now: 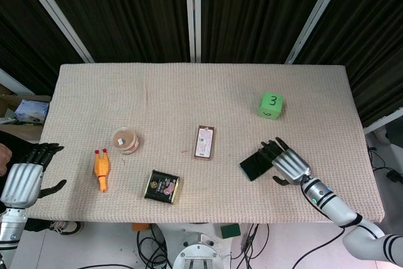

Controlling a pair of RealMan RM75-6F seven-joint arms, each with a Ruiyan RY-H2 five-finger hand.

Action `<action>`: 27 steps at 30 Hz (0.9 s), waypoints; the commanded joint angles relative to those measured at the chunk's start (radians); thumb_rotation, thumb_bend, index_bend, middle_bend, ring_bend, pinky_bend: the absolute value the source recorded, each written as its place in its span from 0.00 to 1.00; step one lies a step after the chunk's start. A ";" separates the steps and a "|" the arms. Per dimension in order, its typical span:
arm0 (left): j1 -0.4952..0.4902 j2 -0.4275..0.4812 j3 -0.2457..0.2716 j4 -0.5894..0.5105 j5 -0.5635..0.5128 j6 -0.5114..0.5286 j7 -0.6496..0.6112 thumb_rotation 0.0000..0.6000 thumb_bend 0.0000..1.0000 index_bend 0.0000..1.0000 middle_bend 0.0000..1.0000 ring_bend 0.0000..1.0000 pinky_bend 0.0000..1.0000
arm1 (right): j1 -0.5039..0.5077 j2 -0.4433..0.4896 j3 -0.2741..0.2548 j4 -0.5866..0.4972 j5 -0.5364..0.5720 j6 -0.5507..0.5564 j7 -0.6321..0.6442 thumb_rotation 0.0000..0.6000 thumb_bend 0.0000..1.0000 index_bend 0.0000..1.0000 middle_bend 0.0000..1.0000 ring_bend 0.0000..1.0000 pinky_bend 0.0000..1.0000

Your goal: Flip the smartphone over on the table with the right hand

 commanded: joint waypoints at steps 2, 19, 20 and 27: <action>-0.001 -0.001 0.001 -0.001 -0.003 -0.005 0.003 1.00 0.12 0.22 0.20 0.15 0.33 | -0.001 -0.007 -0.016 0.011 -0.016 0.028 0.028 0.81 0.36 0.00 0.03 0.00 0.00; -0.003 -0.003 0.001 -0.002 -0.008 -0.011 0.008 1.00 0.12 0.22 0.20 0.15 0.33 | 0.015 -0.040 -0.054 0.057 -0.033 0.059 0.099 0.89 0.37 0.03 0.18 0.00 0.00; -0.003 -0.003 0.001 -0.001 -0.009 -0.013 0.008 1.00 0.12 0.22 0.20 0.15 0.33 | 0.016 -0.042 -0.055 0.058 -0.032 0.057 0.098 0.90 0.37 0.03 0.18 0.00 0.00; -0.004 -0.004 0.000 0.004 -0.015 -0.017 0.004 1.00 0.12 0.22 0.20 0.15 0.34 | 0.040 -0.064 -0.054 0.072 -0.011 0.019 0.094 1.00 0.37 0.11 0.19 0.00 0.00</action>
